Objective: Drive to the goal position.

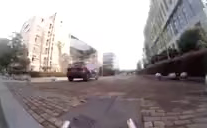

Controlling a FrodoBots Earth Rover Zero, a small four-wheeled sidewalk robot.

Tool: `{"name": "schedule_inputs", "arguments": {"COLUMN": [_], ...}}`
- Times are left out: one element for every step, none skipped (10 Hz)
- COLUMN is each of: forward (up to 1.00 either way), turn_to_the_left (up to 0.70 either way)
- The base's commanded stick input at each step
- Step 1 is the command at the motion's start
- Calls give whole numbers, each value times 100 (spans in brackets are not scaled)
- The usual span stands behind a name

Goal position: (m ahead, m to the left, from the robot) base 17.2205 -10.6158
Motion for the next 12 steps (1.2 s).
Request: {"name": "schedule_inputs", "arguments": {"forward": [45,45,45,45,45,45,45,45,45,45,45,45], "turn_to_the_left": [-2,-4,-11,-27,-27,-27,-16,0,0,0,-1,-4]}}
